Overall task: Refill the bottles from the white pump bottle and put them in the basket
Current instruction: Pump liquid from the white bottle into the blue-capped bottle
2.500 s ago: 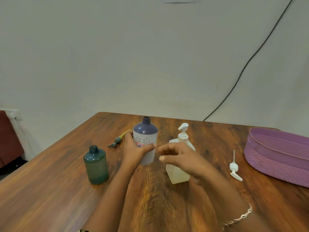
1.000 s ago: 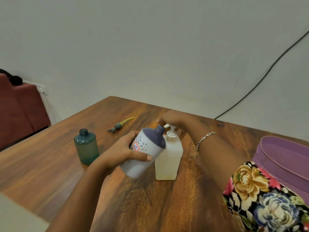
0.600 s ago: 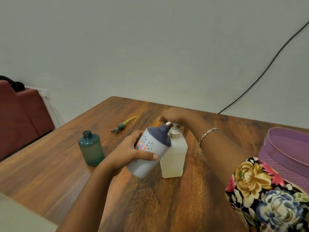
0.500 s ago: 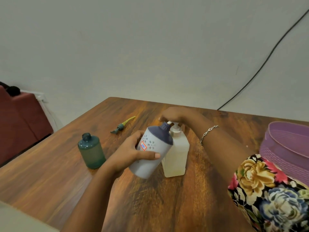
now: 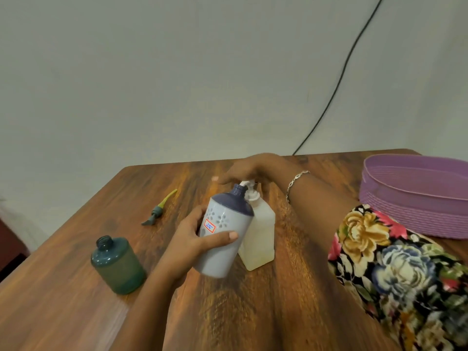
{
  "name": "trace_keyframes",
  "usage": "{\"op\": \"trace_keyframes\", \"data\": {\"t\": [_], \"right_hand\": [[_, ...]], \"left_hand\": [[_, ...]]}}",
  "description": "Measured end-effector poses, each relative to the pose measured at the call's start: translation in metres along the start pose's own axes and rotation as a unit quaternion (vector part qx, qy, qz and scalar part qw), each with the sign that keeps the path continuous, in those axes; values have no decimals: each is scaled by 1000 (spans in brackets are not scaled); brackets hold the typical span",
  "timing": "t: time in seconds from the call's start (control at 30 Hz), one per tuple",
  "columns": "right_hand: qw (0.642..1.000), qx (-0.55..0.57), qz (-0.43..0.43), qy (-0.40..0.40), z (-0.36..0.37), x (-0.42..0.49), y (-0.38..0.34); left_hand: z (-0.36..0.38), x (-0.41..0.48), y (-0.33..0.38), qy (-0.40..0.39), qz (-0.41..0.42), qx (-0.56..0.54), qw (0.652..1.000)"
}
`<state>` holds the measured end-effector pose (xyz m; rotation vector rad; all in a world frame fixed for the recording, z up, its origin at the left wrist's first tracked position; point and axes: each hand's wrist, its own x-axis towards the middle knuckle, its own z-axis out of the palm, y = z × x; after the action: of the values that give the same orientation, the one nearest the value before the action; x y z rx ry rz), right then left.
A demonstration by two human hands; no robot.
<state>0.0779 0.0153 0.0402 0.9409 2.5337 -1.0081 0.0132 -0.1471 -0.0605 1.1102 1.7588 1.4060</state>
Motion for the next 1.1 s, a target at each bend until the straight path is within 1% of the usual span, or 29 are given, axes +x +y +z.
{"op": "trace_keyframes", "data": {"t": [0.17, 0.23, 0.33, 0.47, 0.57, 0.67, 0.73, 0.8, 0.87, 1.0, 1.03, 1.1], "right_hand": [[999, 27, 10, 26, 2, 8, -7], [999, 22, 8, 49, 8, 12, -6], [995, -47, 2, 84, 9, 10, -4], [988, -111, 31, 106, 13, 20, 4], [990, -85, 42, 108, 11, 19, 5], [996, 12, 52, 69, 8, 22, 3], [997, 34, 62, 43, 9, 24, 4], [996, 46, 59, 44, 11, 22, 4], [997, 15, 42, 60, 12, 20, 5], [987, -148, 17, 54, 18, 21, 3], [984, -173, 15, 51, 18, 21, 2], [982, -180, 12, 58, 16, 22, 2]], "left_hand": [[-2, 5, 2, 0, 14, -11, 1000], [-3, 5, 1, -6, 18, -14, 1000], [-5, 6, 2, -9, 25, -17, 999], [-6, 8, 1, -30, 16, -3, 999], [-5, 7, 2, -25, 29, 17, 999], [-4, 7, 5, -12, 36, 21, 999], [-3, 3, 5, -21, 35, 22, 999], [-2, -1, 4, -23, 35, 20, 999], [-1, -3, 3, -17, 38, 17, 999], [-3, -4, 1, -2, 34, 12, 999], [-4, -4, 1, 0, 34, 14, 999], [-5, -3, 2, 2, 37, 20, 999]]}}
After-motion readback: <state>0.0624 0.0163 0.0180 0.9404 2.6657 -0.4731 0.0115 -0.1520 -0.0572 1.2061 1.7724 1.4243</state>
